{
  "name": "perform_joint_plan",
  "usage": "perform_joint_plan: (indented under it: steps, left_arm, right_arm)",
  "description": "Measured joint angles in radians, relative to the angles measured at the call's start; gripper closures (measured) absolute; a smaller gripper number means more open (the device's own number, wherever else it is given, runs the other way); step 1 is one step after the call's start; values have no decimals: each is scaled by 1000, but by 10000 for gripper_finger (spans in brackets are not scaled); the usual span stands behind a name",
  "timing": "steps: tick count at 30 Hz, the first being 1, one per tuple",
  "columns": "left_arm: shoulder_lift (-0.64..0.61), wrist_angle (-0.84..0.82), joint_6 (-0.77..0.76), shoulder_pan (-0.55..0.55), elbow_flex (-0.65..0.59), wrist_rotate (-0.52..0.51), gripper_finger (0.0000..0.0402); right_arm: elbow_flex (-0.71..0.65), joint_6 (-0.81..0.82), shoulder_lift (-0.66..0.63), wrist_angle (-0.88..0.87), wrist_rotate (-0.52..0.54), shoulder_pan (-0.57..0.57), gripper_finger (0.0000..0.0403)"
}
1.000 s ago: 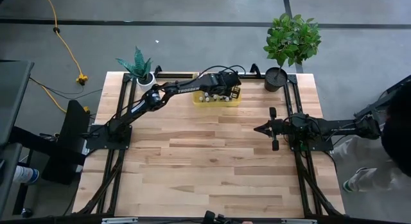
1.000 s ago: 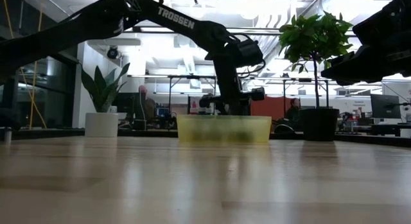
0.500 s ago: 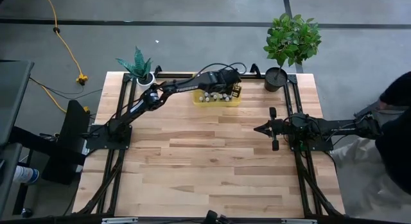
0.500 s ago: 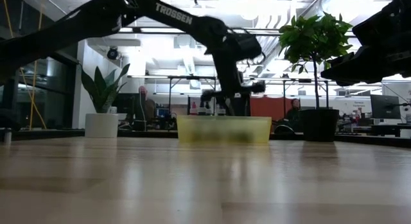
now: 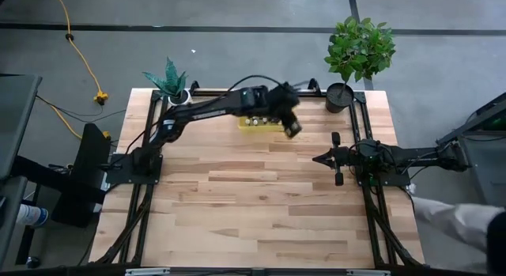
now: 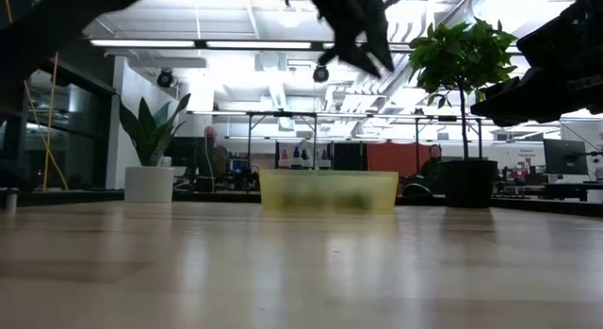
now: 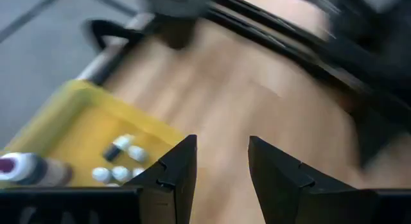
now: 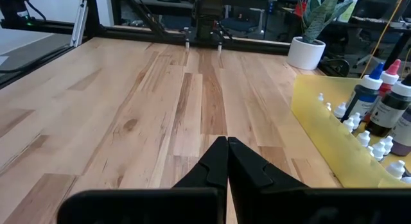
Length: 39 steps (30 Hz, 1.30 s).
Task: Pick & Place food coloring
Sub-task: Return to Home Position
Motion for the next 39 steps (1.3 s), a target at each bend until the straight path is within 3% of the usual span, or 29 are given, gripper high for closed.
perform_joint_plan:
  steps: [4,9,13,16,20,28,35,39]
  left_arm:
    - [-57,-103,126,-72,0,88,279]
    - [-109,-226,223,-140,0,143,333]
    - [-177,-242,270,-215,-16,178,392]
    - [-256,-193,276,-270,-107,175,390]
    - [-423,-31,254,-322,-372,157,399]
    - [-810,608,121,-357,-1141,221,401]
    - [-1118,981,115,-325,-1639,116,401]
    - [-1279,1160,116,-276,-1857,149,401]
  right_arm:
    - [0,0,0,0,0,0,402]
    - [0,0,0,0,0,0,402]
    - [0,0,0,0,0,0,402]
    - [0,0,0,0,0,0,402]
    - [0,0,0,0,0,0,402]
    - [0,0,0,0,0,0,402]
    - [0,0,0,0,0,0,402]
    - [0,0,0,0,0,0,402]
